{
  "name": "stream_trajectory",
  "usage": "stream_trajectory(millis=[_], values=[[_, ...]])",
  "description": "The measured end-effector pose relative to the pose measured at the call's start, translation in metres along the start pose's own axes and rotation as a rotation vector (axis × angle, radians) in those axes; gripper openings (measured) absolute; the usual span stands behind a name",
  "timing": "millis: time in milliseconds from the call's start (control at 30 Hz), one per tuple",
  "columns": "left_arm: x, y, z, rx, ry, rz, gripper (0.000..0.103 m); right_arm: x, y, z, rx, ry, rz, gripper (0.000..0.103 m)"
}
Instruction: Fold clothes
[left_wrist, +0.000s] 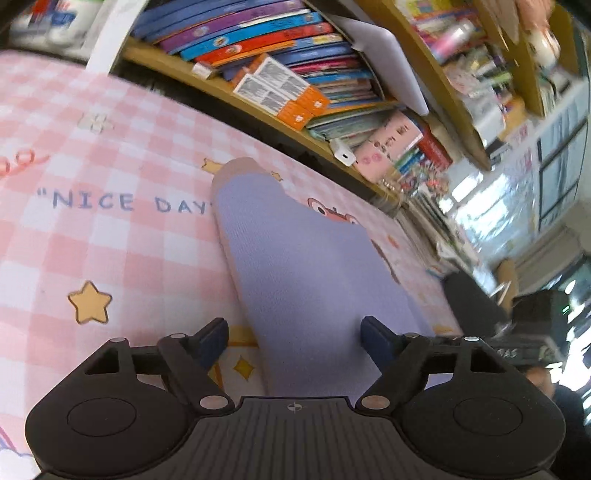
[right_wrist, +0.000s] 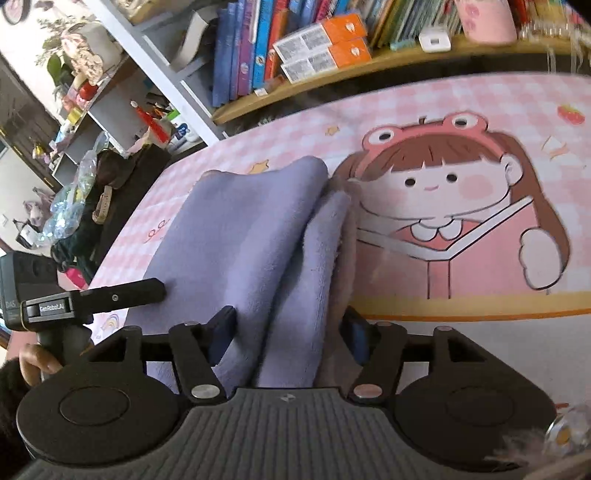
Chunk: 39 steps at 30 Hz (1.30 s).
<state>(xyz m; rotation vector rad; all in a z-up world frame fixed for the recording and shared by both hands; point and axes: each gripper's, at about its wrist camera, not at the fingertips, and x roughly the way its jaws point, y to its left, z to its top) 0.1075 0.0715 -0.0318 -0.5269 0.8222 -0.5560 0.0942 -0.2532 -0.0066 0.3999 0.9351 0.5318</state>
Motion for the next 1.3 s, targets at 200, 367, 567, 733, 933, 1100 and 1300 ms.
stream_trajectory(millis=[200, 367, 567, 733, 933, 1100, 1300], values=[[0.012, -0.007, -0.001, 0.005, -0.008, -0.011, 0.070, 0.004, -0.005, 0.003, 0.008, 0.011, 0.022, 0.047], [0.011, -0.034, -0.002, 0.151, -0.036, 0.051, 0.065, 0.002, -0.004, 0.003, -0.026, 0.009, 0.027, 0.033], [0.011, -0.024, 0.001, 0.094, 0.006, 0.045, 0.069, 0.000, -0.003, 0.002, -0.068, 0.007, 0.032, 0.045], [0.015, -0.015, 0.003, 0.039, 0.027, 0.029, 0.073, 0.003, -0.015, 0.004, 0.012, 0.022, 0.072, 0.058], [0.019, -0.014, -0.003, 0.019, 0.002, 0.014, 0.065, 0.004, -0.017, 0.002, 0.040, 0.012, 0.104, 0.043], [0.012, -0.028, -0.004, 0.085, -0.037, 0.054, 0.055, -0.005, 0.004, -0.001, -0.096, -0.060, 0.066, 0.030], [0.008, -0.033, 0.026, 0.122, -0.081, 0.061, 0.055, -0.004, 0.014, 0.018, -0.148, -0.130, 0.069, 0.030]])
